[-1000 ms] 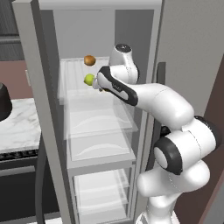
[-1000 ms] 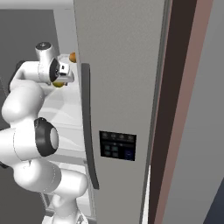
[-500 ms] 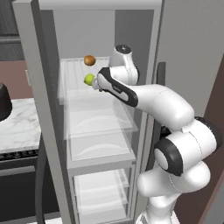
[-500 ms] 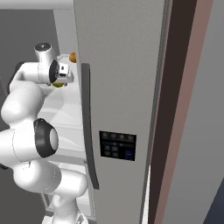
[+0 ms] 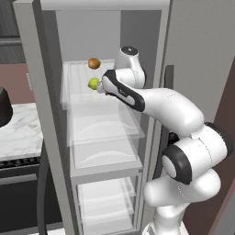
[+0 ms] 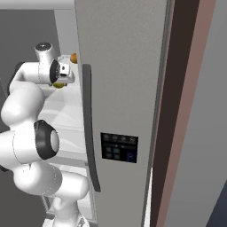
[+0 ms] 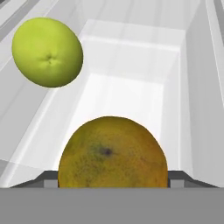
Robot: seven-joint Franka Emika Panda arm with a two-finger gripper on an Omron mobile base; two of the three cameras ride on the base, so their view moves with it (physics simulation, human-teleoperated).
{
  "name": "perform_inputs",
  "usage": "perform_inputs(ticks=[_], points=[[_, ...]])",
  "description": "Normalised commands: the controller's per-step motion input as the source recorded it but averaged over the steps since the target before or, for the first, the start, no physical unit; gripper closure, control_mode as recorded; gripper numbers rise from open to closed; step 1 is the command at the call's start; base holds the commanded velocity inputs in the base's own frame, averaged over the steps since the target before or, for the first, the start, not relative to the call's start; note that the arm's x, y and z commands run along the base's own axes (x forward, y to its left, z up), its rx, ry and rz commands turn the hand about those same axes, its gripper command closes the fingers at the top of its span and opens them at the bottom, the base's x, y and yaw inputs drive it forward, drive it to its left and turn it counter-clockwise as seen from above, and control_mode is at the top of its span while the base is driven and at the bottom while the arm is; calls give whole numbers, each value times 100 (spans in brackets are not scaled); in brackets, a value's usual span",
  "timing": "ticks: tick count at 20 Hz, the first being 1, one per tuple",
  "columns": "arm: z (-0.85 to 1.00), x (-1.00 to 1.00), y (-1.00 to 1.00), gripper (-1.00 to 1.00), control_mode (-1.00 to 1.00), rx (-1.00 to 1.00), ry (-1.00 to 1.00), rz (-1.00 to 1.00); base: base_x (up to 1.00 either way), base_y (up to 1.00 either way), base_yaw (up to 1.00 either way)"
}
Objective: Pick up the pear and orange from the fridge and place one fruit on each plate on the dining counter.
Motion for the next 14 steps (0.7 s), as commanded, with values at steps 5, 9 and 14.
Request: perform_inputs(ticks=[5, 9, 14], points=[[0, 0, 0, 100, -100, 0, 0, 0, 0, 0, 0], [0, -49, 0, 100, -100, 0, -5, 0, 0, 0, 0], [0, -100, 0, 100, -100, 3, -21, -1, 0, 0, 0]])
